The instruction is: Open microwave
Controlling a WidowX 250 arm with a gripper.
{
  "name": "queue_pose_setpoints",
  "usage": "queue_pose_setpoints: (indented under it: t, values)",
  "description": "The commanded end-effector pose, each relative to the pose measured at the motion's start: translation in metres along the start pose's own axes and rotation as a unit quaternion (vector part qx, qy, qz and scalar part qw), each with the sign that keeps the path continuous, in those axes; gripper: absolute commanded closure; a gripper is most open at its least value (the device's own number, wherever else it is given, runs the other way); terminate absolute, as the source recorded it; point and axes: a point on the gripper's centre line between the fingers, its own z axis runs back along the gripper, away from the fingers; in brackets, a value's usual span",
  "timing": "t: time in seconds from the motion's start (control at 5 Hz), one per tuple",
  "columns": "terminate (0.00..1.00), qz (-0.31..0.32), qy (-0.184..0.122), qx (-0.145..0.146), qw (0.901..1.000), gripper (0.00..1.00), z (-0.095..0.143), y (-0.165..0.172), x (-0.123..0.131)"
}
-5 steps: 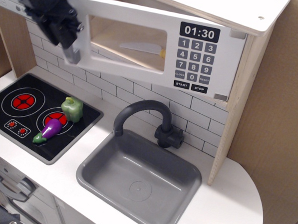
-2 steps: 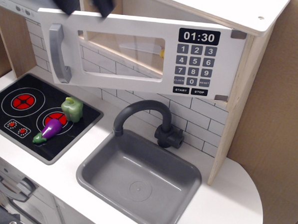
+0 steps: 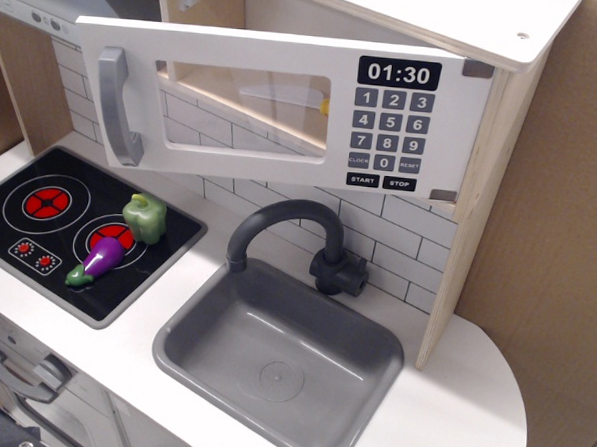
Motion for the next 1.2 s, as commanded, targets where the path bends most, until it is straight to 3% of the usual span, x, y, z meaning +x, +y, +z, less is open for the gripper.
queue_pose_setpoints:
  t: [0.0, 0.2, 0.4, 0.6, 0.8, 1.0]
  values:
    - [0.0, -0.022, -0.02, 0.079, 0.9964, 0.0, -0.014, 0.028, 0.01]
    - [0.0, -0.03, -0.002, 0.129, 0.9912, 0.0, -0.04, 0.04, 0.002]
    - [0.0, -0.05, 0.021, 0.138, 0.9889, 0.0, -0.056, 0.034, -0.01]
    - [0.0, -0.074, 0.038, 0.123, 0.9889, 0.0, -0.063, 0.013, -0.033]
    - [0.0, -0.104, 0.061, 0.092, 0.9885, 0.0, -0.067, -0.017, -0.064]
    - [0.0, -0.122, 0.065, 0.051, 0.989, 0.0, -0.072, -0.045, -0.088]
